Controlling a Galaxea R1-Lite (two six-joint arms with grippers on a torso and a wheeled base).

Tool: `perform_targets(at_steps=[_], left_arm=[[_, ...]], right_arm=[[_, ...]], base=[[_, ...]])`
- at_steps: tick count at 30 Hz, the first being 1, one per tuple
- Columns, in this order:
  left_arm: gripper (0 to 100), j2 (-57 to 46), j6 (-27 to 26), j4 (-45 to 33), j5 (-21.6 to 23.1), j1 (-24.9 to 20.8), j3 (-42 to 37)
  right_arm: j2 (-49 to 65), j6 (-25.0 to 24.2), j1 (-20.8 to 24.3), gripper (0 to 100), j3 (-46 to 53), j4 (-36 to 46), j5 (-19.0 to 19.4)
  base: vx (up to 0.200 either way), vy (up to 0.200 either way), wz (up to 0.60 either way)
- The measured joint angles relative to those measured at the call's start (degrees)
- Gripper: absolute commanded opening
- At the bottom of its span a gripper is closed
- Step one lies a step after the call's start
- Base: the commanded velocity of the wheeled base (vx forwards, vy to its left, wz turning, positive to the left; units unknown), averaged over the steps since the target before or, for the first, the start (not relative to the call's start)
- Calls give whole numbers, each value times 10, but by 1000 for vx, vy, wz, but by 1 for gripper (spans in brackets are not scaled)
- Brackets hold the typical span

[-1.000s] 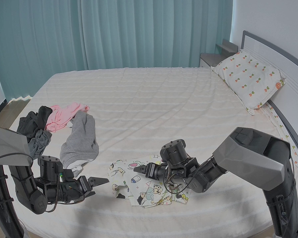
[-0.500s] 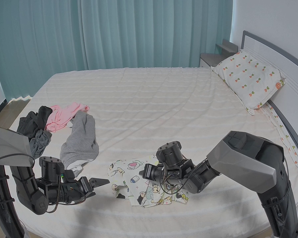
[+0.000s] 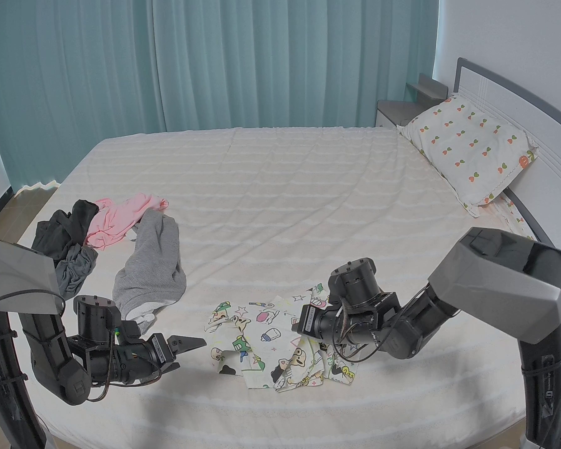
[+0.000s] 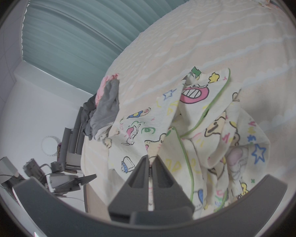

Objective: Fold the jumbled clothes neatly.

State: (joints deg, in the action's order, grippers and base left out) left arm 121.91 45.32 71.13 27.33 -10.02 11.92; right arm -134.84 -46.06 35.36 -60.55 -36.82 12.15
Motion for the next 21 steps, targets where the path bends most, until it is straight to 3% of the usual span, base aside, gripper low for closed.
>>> perform_targets(at_steps=[7, 16, 17, 21], left_arm=[[100, 0, 0, 0, 0, 0, 0], [100, 2, 0, 0, -14, -4, 0], [100, 3, 0, 0, -15, -5, 0], [100, 4, 0, 0, -19, -6, 0]], right_arm=[[66, 4, -50, 0, 51, -14, 57], [106, 24, -66, 0, 83, 7, 92], [104, 27, -64, 100, 84, 7, 93], [84, 41, -52, 100, 84, 7, 93]], base=[[0, 0, 0], [0, 0, 0], [0, 0, 0], [0, 0, 0]])
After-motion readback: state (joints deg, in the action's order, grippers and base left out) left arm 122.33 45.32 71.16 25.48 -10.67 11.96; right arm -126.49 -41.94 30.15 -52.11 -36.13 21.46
